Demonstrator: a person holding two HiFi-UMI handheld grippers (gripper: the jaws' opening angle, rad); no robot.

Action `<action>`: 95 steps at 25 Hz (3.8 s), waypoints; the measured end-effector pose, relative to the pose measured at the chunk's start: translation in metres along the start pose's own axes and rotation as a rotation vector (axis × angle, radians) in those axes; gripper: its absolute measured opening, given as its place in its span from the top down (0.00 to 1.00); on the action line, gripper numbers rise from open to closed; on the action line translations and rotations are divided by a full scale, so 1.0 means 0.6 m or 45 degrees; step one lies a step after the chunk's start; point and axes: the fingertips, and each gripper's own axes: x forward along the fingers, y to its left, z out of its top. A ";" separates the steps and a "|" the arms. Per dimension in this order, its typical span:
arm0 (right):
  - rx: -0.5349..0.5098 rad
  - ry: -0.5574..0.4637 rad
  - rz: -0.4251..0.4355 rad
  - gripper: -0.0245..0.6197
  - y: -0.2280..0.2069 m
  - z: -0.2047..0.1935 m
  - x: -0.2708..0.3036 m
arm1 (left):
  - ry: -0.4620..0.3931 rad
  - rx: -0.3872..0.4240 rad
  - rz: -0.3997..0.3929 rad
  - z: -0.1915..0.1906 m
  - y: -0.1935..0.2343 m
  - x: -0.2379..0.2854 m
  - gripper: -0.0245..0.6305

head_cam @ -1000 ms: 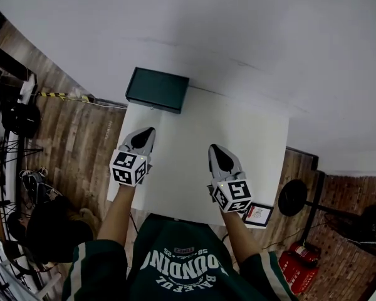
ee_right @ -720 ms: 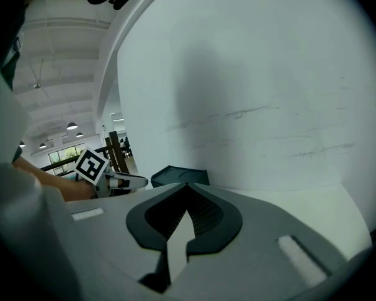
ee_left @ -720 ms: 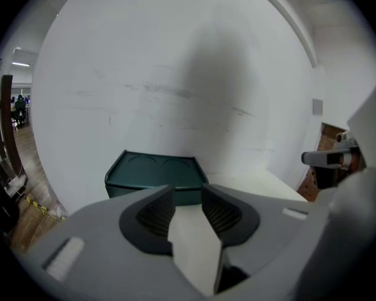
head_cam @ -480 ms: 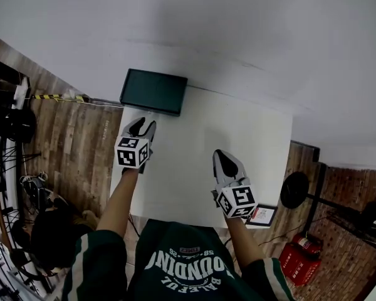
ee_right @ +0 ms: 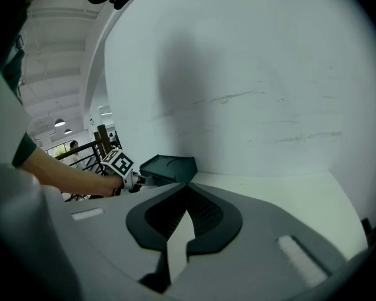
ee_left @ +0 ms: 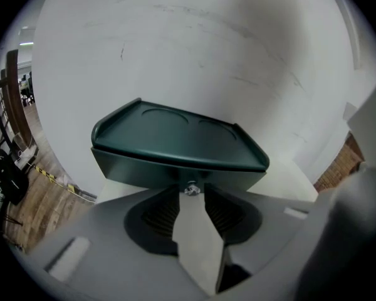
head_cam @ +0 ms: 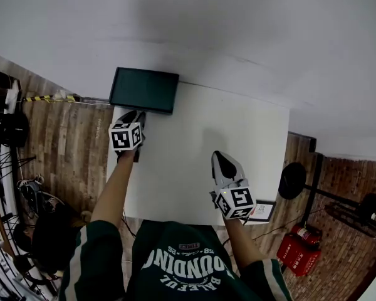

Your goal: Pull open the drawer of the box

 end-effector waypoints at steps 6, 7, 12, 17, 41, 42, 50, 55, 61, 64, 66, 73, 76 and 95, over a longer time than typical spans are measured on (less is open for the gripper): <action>0.011 0.004 -0.019 0.96 -0.007 -0.005 -0.006 | 0.017 -0.025 -0.012 -0.006 0.002 0.010 0.76; 0.012 0.004 -0.019 0.96 -0.008 -0.006 -0.006 | 0.016 -0.025 -0.014 -0.007 0.001 0.010 0.76; 0.011 0.004 -0.015 0.96 -0.005 -0.007 -0.011 | 0.031 -0.021 -0.018 -0.019 -0.001 0.001 0.76; 0.009 -0.002 -0.001 0.96 0.008 -0.010 -0.023 | 0.046 -0.026 -0.021 -0.054 -0.007 -0.027 0.76; 0.002 -0.030 0.042 0.96 0.041 -0.034 -0.100 | 0.095 -0.094 0.005 -0.163 -0.006 -0.103 0.76; 0.003 -0.029 0.041 0.96 0.039 -0.035 -0.102 | 0.103 -0.093 0.005 -0.166 -0.005 -0.102 0.76; -0.015 -0.065 0.049 0.96 0.028 -0.020 -0.111 | 0.037 -0.031 -0.058 -0.151 -0.042 -0.153 0.76; -0.056 -0.138 0.072 0.96 0.032 0.023 -0.109 | -0.152 0.089 -0.107 -0.071 -0.094 -0.233 0.78; -0.115 -0.242 0.092 0.96 0.036 0.091 -0.113 | -0.405 0.287 -0.165 0.028 -0.190 -0.333 0.88; -0.146 -0.284 0.100 0.96 0.044 0.124 -0.115 | -0.506 0.345 -0.179 0.064 -0.225 -0.374 0.88; -0.164 -0.312 0.107 0.96 0.048 0.143 -0.117 | -0.565 0.370 -0.183 0.085 -0.243 -0.397 0.88; -0.216 -0.371 0.112 0.96 0.056 0.173 -0.124 | -0.667 0.415 -0.181 0.116 -0.273 -0.434 0.88; -0.221 -0.373 0.118 0.96 0.064 0.167 -0.127 | -0.672 0.415 -0.181 0.111 -0.272 -0.439 0.88; -0.200 -0.351 0.127 0.96 0.061 0.155 -0.115 | -0.663 0.394 -0.181 0.105 -0.274 -0.425 0.88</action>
